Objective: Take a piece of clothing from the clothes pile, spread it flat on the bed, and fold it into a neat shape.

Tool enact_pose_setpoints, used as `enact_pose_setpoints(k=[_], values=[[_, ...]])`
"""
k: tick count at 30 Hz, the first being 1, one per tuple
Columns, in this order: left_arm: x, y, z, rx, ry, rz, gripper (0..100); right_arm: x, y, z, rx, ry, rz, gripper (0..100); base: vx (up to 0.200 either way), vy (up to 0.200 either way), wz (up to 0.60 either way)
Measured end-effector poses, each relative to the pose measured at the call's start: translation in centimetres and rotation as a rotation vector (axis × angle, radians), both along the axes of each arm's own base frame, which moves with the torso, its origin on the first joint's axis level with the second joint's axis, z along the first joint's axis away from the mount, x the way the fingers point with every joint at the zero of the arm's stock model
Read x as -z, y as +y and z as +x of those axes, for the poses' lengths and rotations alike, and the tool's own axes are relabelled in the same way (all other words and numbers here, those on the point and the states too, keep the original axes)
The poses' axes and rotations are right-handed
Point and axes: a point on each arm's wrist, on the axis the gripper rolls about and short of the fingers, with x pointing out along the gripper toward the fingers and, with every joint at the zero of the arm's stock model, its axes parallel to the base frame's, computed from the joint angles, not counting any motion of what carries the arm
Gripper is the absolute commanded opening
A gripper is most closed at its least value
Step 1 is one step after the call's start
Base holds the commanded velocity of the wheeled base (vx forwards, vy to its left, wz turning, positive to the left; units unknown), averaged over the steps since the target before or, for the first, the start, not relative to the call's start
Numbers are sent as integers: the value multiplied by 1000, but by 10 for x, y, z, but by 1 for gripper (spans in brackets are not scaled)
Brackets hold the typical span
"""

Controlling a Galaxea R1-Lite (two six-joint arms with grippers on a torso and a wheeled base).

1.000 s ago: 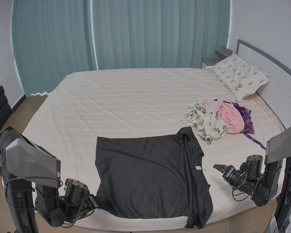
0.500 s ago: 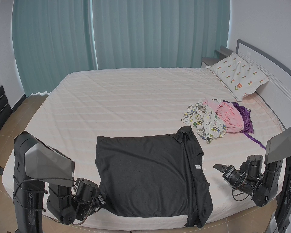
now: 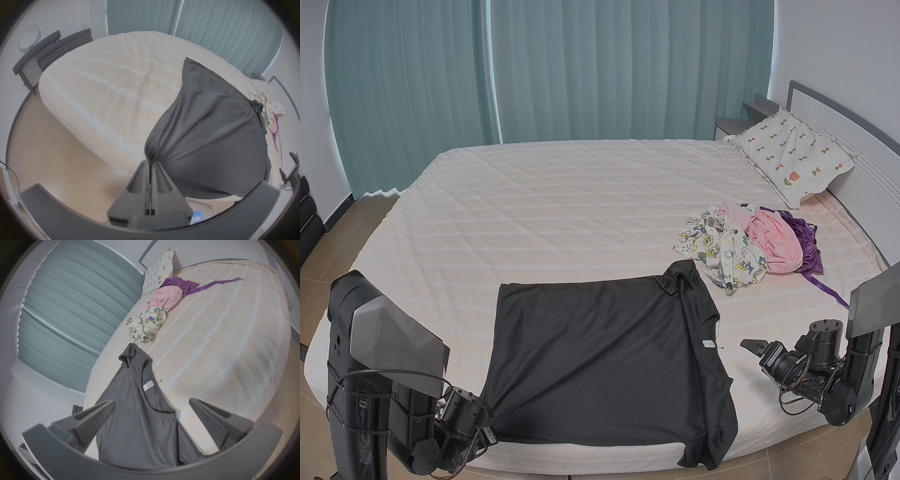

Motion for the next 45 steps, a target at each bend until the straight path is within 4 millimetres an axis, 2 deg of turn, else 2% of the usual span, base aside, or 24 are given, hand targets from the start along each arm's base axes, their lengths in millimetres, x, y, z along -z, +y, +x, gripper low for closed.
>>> enact_pose_setpoints(k=[6, 7, 16, 27, 38, 45], values=[[-2, 6, -12, -3, 34, 31, 0, 1, 0, -2, 0, 7, -3, 100, 0, 0, 0], [-2, 6, -13, -3, 35, 31, 100, 1, 0, -2, -1, 7, -3, 100, 0, 0, 0], [-7, 5, -11, -9, -4, 8, 100, 1, -1, -5, -4, 19, -7, 100, 0, 0, 0], [-35, 3, 7, -33, -235, -113, 100, 1, 2, -7, -16, 21, -10, 100, 0, 0, 0], [-44, 11, 21, -55, -305, -201, 100, -1, 9, -8, -39, 10, -13, 100, 200, 0, 0], [-44, 12, 21, -69, -306, -213, 100, -5, 12, 3, -42, -37, -4, 100, 200, 0, 0]])
